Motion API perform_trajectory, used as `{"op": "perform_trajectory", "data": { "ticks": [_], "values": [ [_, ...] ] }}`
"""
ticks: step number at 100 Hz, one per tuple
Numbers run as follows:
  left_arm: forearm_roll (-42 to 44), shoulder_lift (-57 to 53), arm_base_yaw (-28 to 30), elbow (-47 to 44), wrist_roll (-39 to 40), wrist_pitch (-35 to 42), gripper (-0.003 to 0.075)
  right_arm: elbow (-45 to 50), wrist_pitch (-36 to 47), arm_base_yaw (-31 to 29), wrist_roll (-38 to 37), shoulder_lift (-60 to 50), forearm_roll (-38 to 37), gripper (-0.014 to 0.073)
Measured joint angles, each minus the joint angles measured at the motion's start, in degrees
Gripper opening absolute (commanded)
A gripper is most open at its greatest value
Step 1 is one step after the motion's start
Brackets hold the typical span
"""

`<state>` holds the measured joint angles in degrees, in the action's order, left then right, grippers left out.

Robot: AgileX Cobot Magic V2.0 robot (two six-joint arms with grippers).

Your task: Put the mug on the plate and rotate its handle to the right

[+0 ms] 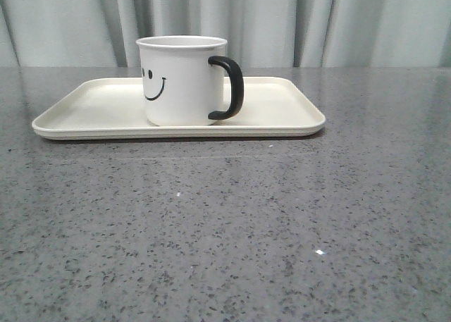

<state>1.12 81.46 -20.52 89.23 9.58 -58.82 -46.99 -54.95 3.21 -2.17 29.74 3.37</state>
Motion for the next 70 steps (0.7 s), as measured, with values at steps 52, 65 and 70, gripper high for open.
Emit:
{"op": "perform_trajectory", "data": {
  "ticks": [52,65,70],
  "values": [
    [0.62,-30.42,10.96,-33.46,-0.56,6.95,0.0452,0.00,0.00,0.00,0.00,0.00,0.00,0.0531],
    [0.62,-38.69,11.06,-40.90,-0.56,8.08,0.0452,0.00,-0.11,0.00,0.00,0.00,0.00,0.0531],
    [0.62,-41.70,11.19,-43.75,-0.56,8.11,0.0452,0.00,-0.11,0.00,0.00,0.00,0.00,0.0531]
  ]
}}
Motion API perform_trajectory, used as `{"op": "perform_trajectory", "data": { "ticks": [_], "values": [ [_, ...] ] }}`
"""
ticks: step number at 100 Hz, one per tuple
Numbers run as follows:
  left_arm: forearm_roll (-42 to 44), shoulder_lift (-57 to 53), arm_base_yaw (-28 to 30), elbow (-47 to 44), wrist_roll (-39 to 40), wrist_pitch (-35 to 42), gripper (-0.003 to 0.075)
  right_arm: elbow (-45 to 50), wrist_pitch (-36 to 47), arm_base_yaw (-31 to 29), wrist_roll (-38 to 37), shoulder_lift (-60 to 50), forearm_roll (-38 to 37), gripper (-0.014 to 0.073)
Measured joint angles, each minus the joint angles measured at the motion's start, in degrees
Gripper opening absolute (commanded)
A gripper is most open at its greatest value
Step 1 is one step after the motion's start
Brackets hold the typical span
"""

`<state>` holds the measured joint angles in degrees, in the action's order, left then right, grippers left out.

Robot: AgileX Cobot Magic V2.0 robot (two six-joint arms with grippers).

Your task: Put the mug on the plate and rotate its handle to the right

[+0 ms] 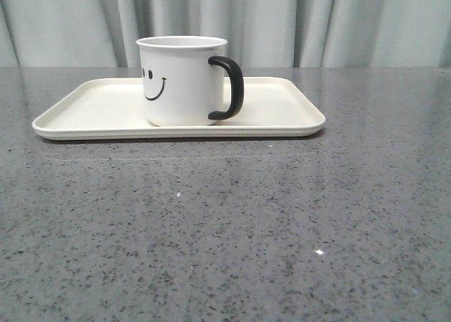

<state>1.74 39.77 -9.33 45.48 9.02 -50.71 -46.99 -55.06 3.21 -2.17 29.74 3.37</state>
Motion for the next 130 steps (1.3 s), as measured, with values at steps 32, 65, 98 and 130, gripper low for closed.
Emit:
{"op": "perform_trajectory", "data": {
  "ticks": [32,65,98,130],
  "values": [
    [0.00,-12.19,0.00,-7.51,0.00,0.04,0.0452,0.00,-0.36,0.00,0.00,0.00,0.00,0.0531],
    [-0.10,-12.59,0.00,-7.59,0.00,0.04,0.0449,0.00,3.18,0.00,5.29,1.29,7.58,0.0531],
    [-0.10,-12.59,0.00,-7.59,0.00,0.04,0.0438,-2.17,5.62,0.00,19.32,12.98,26.20,0.0531],
    [-0.10,-12.59,0.00,-7.59,0.00,0.04,0.0438,-14.66,6.37,8.50,22.29,28.52,28.38,0.0531]
  ]
}}
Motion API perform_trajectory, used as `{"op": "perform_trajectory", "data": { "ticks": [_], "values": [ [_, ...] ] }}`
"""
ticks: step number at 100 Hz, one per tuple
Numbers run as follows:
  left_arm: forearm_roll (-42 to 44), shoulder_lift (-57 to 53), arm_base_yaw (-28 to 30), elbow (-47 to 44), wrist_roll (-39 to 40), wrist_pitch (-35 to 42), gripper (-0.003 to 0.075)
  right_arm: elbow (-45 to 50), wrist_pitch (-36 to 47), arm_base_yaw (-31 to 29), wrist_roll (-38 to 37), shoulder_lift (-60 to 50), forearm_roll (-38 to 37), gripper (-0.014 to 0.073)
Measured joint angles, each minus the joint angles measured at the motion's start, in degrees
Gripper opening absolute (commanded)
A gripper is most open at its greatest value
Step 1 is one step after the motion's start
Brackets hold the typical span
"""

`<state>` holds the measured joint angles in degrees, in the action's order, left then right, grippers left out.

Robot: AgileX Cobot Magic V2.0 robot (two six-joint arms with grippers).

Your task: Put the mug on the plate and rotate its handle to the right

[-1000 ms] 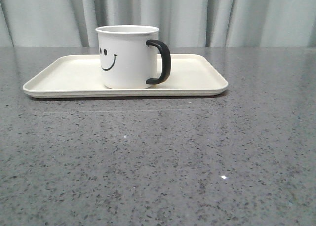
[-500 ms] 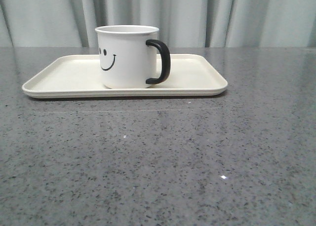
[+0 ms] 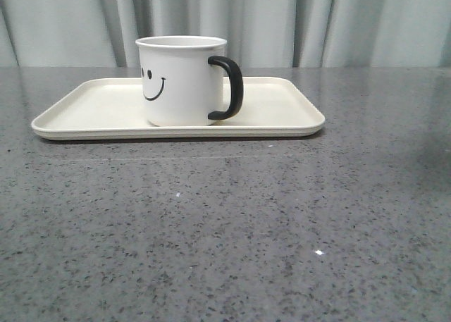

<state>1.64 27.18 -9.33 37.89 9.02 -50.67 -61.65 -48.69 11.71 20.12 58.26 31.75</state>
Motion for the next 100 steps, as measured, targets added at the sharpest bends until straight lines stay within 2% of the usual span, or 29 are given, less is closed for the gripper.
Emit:
{"op": "perform_trajectory", "data": {
  "ticks": [25,45,77,100],
  "values": [
    [0.00,0.00,0.00,0.00,0.00,0.00,0.0438,-9.58,0.96,7.60,0.09,13.70,-0.27,0.0531],
    [0.00,0.00,0.00,0.00,0.00,0.00,0.0438,-17.53,1.31,10.95,-0.06,23.61,-0.85,0.0531],
    [0.00,0.00,0.00,0.00,0.00,0.00,0.0438,-29.70,0.96,15.84,-9.53,35.87,-11.92,0.0531],
    [0.00,0.00,0.00,0.00,0.00,0.00,0.0438,-35.31,0.07,16.73,-12.28,41.90,-13.06,0.0531]
  ]
}}
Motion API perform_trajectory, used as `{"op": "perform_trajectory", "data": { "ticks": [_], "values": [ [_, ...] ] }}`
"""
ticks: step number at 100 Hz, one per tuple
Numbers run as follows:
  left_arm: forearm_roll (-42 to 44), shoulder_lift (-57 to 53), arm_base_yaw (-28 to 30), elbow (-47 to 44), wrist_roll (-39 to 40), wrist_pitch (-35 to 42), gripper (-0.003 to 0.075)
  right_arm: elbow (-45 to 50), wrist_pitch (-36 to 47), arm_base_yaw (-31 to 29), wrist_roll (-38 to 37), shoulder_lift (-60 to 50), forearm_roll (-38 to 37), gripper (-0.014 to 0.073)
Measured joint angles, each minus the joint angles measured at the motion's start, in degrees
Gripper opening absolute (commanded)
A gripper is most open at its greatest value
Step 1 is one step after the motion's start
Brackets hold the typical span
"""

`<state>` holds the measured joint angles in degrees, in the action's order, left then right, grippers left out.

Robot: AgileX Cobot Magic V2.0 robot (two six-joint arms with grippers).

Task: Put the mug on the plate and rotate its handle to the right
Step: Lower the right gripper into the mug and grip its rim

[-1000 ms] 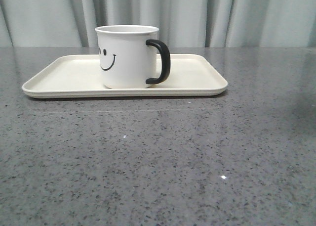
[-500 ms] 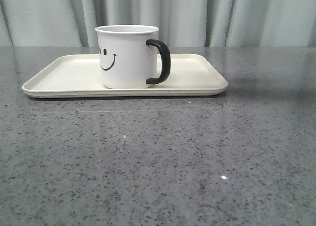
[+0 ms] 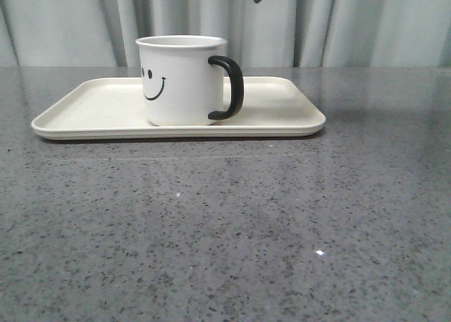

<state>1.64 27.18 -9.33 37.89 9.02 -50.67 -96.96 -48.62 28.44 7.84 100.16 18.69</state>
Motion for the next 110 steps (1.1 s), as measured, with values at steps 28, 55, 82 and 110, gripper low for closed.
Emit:
{"op": "perform_trajectory", "data": {
  "ticks": [28,55,82,110],
  "values": [
    [0.00,0.00,0.00,0.00,0.00,0.00,0.0438,-0.92,-0.90,0.00,-0.93,5.03,-0.22,0.0531],
    [0.00,0.00,0.00,0.00,0.00,0.00,0.0438,-1.02,-0.90,0.00,-1.27,7.66,-0.22,0.0530],
    [0.00,0.00,0.00,0.00,0.00,0.00,0.0438,-1.24,-0.90,0.00,-1.99,7.87,-0.22,0.0530],
    [0.00,-0.03,0.00,0.00,0.00,0.00,0.0438,-1.26,-0.21,0.00,-2.13,7.87,0.93,0.0474]
  ]
}}
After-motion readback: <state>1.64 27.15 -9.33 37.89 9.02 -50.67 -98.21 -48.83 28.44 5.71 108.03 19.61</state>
